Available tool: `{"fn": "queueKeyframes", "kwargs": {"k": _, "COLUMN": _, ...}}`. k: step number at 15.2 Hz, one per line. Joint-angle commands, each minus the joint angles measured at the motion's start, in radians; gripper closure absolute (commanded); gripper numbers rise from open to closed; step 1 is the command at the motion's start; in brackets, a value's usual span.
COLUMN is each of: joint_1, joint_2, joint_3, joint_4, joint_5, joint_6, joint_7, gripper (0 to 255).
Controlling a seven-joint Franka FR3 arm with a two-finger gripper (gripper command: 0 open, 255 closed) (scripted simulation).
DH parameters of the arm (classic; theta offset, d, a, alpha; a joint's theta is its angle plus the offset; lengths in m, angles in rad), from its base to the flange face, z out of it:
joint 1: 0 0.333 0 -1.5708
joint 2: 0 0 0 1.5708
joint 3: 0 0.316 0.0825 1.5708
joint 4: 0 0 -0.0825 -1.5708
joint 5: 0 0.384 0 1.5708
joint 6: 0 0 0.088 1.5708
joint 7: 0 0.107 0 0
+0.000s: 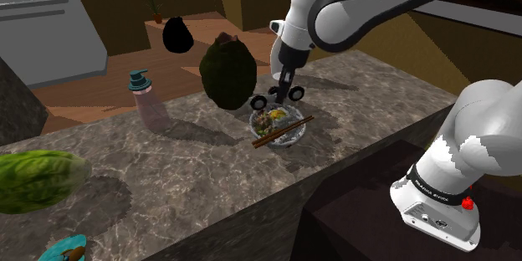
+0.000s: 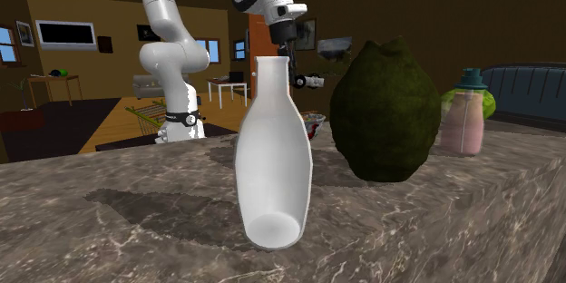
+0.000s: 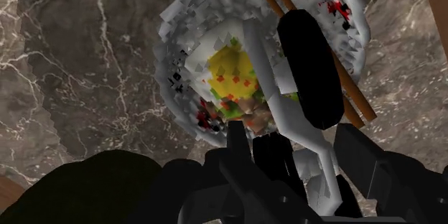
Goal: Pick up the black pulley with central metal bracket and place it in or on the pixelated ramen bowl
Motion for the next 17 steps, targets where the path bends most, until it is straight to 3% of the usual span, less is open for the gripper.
{"fn": "queueKeyframes", "kwargs": {"k": 1, "joint_1": -0.001, "joint_2": 0.009, "joint_3": -0.004, "joint_4": -0.018, "joint_5": 0.002, "joint_6": 0.027, "joint_7": -0.01, "gripper": 255}}
{"fn": "queueKeyframes", "kwargs": {"k": 11, "joint_1": 0.004, "joint_2": 0.107, "joint_3": 0.005, "joint_4": -0.091, "joint_5": 0.014, "joint_6": 0.198, "joint_7": -0.022, "gripper": 255}}
{"fn": "queueKeyframes", "kwargs": {"k": 17, "joint_1": 0.004, "joint_2": 0.107, "joint_3": 0.005, "joint_4": -0.091, "joint_5": 0.014, "joint_6": 0.198, "joint_7": -0.022, "gripper": 255}}
